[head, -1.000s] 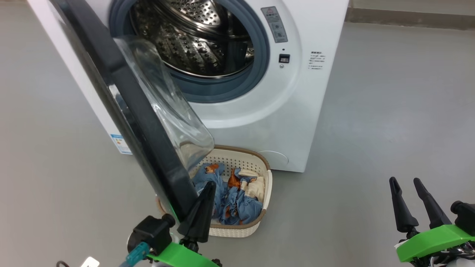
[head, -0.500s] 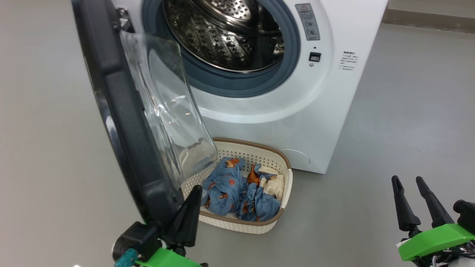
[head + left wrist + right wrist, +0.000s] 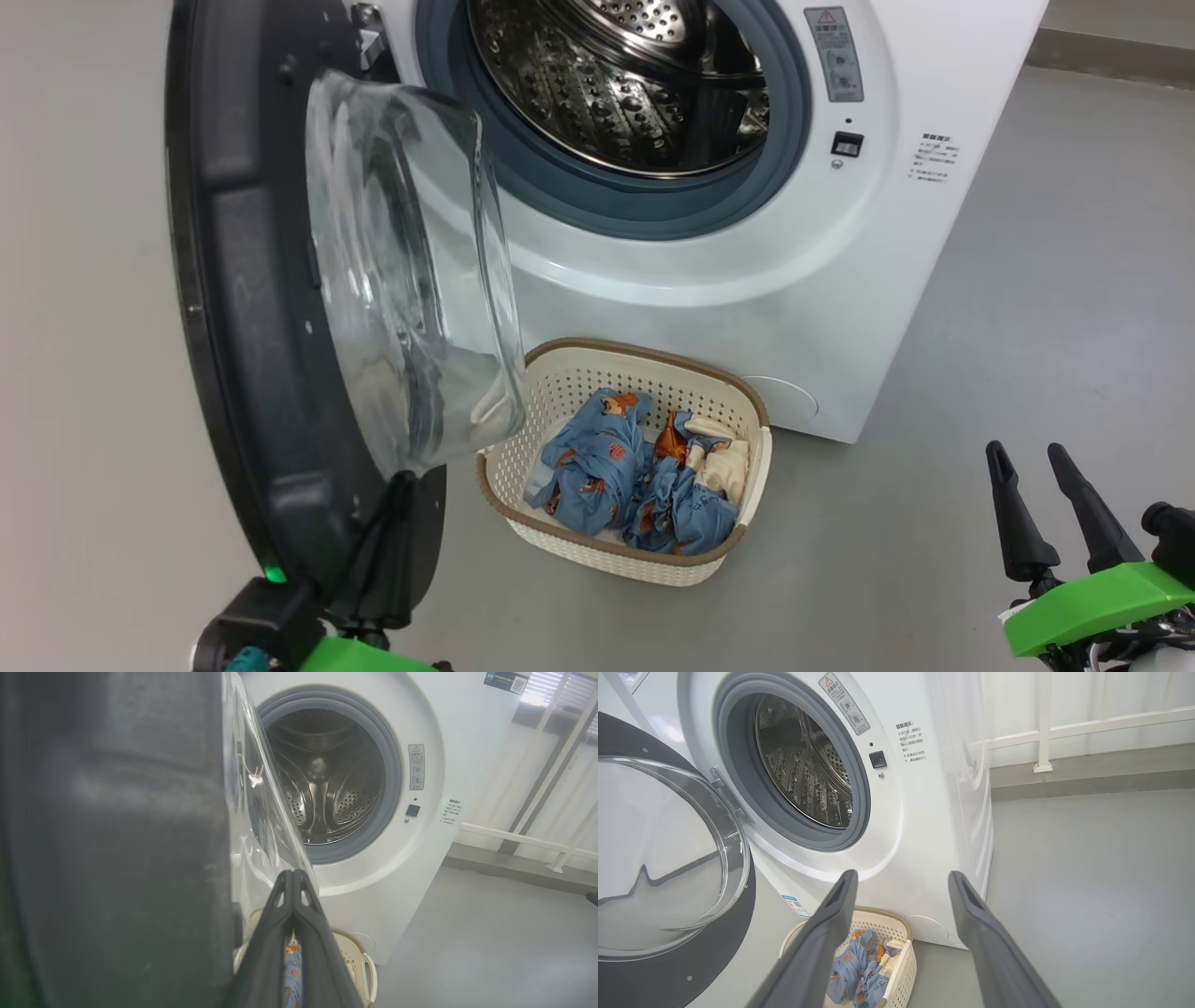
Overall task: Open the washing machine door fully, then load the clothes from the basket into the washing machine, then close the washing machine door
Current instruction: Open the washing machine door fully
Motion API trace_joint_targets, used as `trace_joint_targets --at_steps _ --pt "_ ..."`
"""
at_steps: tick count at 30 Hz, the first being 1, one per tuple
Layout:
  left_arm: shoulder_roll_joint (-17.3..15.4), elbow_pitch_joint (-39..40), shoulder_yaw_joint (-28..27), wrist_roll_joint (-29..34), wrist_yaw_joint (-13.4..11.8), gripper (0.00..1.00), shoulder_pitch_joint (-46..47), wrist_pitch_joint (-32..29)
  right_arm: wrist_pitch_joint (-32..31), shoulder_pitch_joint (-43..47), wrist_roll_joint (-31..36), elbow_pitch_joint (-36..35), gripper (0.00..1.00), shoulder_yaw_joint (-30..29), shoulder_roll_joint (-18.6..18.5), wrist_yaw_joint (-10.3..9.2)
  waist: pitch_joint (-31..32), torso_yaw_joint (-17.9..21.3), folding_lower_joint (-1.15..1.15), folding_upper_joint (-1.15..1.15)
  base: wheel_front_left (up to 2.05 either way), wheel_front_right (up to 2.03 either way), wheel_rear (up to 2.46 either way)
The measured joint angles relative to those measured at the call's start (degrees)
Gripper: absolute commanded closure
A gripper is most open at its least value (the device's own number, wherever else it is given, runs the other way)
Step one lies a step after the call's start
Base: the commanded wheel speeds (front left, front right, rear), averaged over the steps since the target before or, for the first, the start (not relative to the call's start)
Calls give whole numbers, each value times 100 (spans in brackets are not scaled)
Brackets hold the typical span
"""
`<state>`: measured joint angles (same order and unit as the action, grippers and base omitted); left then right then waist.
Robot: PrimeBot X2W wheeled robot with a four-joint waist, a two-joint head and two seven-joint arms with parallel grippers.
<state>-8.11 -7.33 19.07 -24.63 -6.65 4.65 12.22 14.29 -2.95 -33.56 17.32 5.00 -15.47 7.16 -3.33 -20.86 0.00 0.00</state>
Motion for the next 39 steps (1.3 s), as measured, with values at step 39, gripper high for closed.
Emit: trace_joint_targets --at_steps 39 --pt "-884 -276 -1538 -328 -608 100 -84 110 1 -1 86 -40 0 35 -14 0 -64 -35 0 0 0 0 0"
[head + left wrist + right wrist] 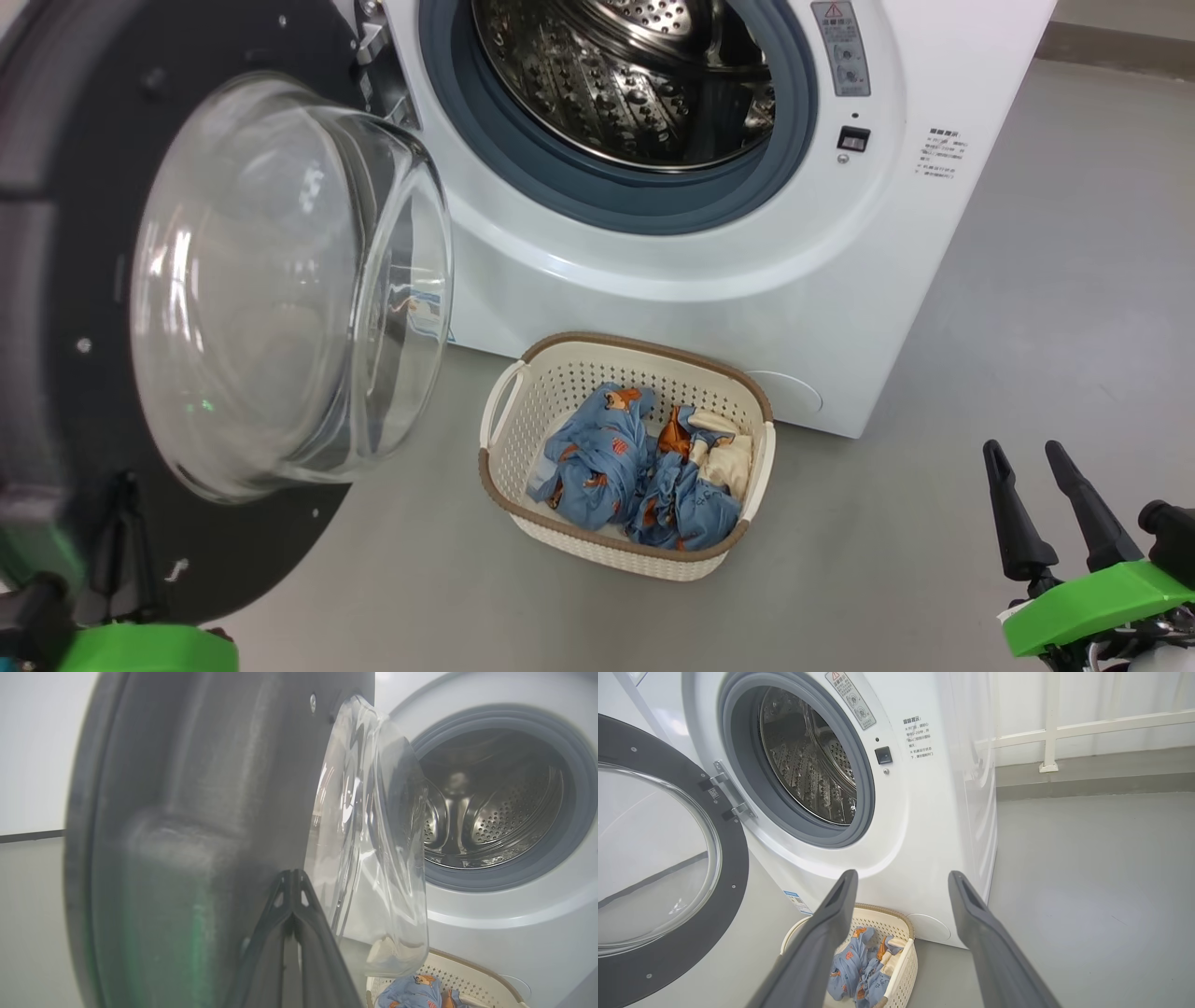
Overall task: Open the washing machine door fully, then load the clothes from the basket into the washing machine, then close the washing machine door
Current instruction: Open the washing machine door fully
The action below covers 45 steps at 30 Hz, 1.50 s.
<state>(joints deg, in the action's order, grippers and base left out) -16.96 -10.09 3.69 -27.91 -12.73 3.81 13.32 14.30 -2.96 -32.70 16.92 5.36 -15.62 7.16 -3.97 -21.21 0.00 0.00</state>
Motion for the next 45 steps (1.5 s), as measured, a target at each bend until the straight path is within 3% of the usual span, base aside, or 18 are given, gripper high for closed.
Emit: trace_joint_targets --at_steps 11,23,45 --pt "-172 -588 -447 -135 9 100 441 77 -1 -41 4 -55 0 5 -110 0 -264 -1 0 0 0 0 0" --pt "-370 -1319 -1081 -196 180 100 1007 88 0 -305 44 -145 0 -11 -260 1 -626 2 0 0 0 0 0" --pt "-485 -2885 -2513 393 768 100 2606 132 0 -856 51 -226 0 1 -619 1 -1560 -2 0 0 0 0 0"
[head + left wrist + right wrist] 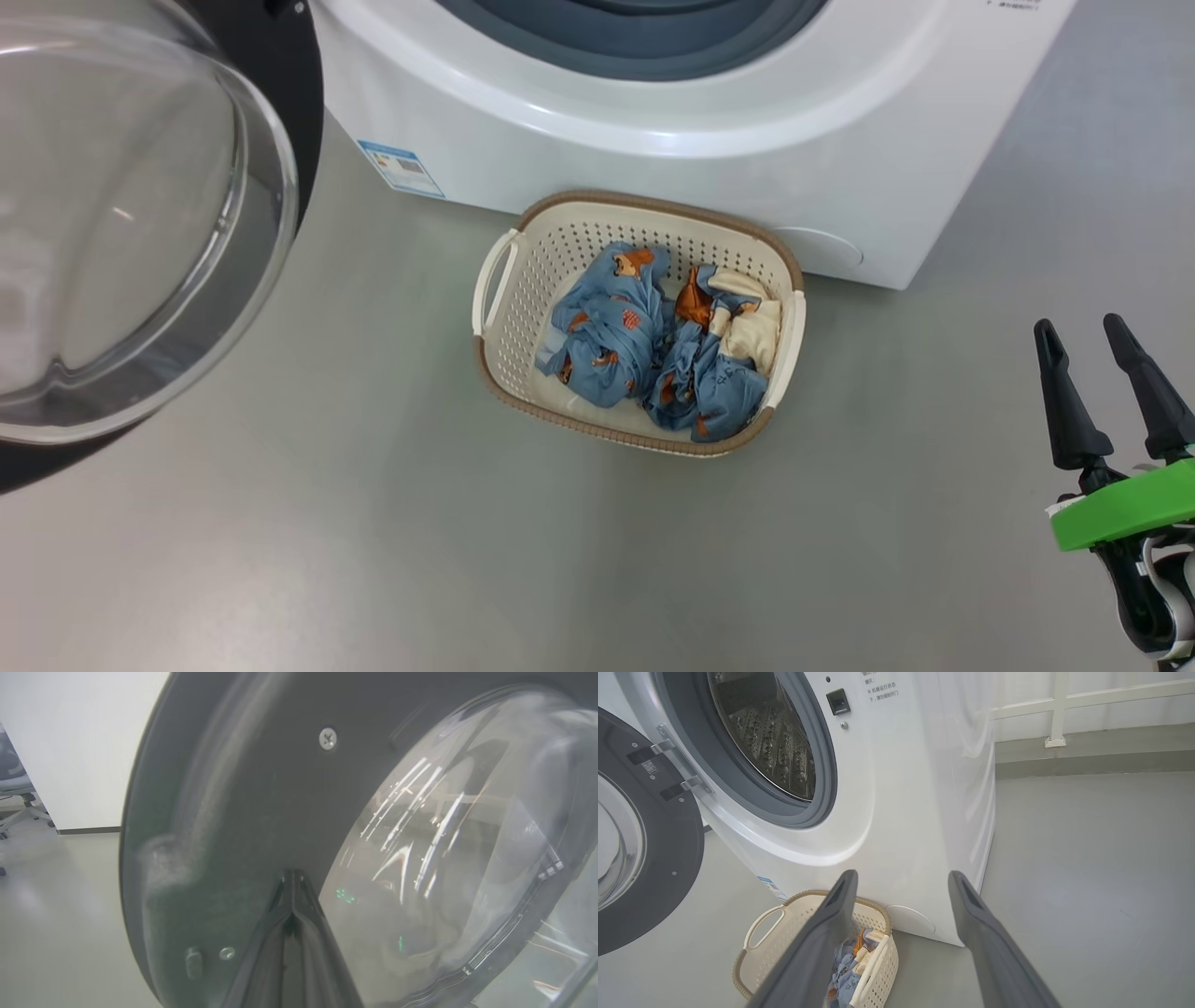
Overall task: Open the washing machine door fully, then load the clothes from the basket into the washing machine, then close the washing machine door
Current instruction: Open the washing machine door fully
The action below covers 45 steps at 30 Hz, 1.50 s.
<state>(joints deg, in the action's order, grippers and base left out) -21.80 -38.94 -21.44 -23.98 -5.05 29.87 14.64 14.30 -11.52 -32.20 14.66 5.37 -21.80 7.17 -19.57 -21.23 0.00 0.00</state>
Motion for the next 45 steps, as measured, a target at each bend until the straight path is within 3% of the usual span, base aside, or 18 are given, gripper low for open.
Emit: trace_joint_targets --at_steps 15,25,44,45 --pt "-51 -691 -452 532 108 100 724 1 0 -268 2 -29 0 14 -170 0 -370 3 0 0 0 0 0" --pt "-16 -800 -505 806 252 100 781 1 0 -313 2 21 0 49 -148 0 -203 29 1 0 0 0 0" --pt "931 511 -425 1355 929 100 -549 0 0 74 1 120 0 155 201 0 684 7 0 0 0 0 0" --pt "973 567 -430 1355 973 91 -620 0 0 110 1 124 0 157 211 0 732 10 0 0 0 0 0"
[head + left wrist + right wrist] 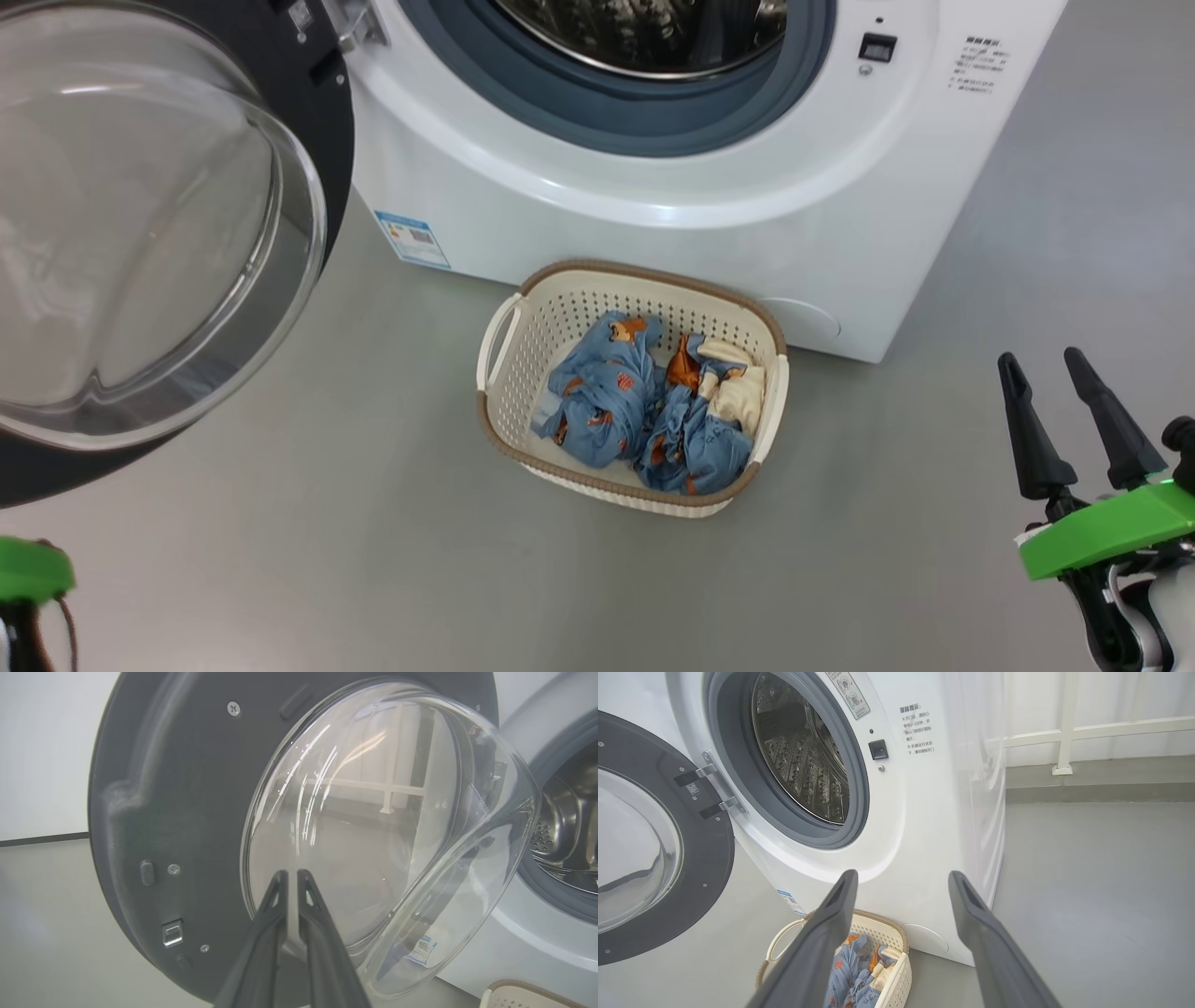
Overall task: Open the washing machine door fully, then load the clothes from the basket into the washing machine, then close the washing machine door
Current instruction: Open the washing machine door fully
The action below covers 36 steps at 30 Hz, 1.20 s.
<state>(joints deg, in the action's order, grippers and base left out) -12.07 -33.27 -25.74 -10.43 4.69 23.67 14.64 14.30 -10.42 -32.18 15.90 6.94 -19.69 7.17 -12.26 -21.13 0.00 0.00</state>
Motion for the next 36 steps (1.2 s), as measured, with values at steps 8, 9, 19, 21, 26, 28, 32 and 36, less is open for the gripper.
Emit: trace_joint_targets --at_steps 8,9,19,21,26,28,32,36 --pt "430 563 176 53 194 0 -593 0 0 90 -1 2 0 -9 87 0 290 119 0 0 0 0 0" --pt "493 631 208 53 204 0 -660 0 0 126 -1 -7 0 -13 111 0 311 151 0 0 0 0 0" --pt "679 1007 896 -52 269 0 -1028 0 0 280 -1 -8 0 -130 219 0 467 518 0 0 0 0 0" --pt "662 1088 1120 -142 269 0 -1095 0 0 282 -1 -9 0 -142 235 0 497 623 0 0 0 0 0" --pt "564 1115 1569 -260 269 0 -1173 0 0 295 -1 -16 0 -162 272 0 558 901 0 0 0 0 0" --pt "550 1127 1696 -333 269 0 -1227 0 0 311 -1 -19 0 -170 280 0 577 1016 0 0 0 0 0" --pt "471 1173 1940 -427 271 0 -1243 0 0 416 -1 -18 0 -179 289 0 614 1249 0 0 0 0 0" --pt "400 1246 2141 -465 283 0 -1314 0 0 417 -1 -23 0 -189 310 0 655 1538 0 0 0 0 0"
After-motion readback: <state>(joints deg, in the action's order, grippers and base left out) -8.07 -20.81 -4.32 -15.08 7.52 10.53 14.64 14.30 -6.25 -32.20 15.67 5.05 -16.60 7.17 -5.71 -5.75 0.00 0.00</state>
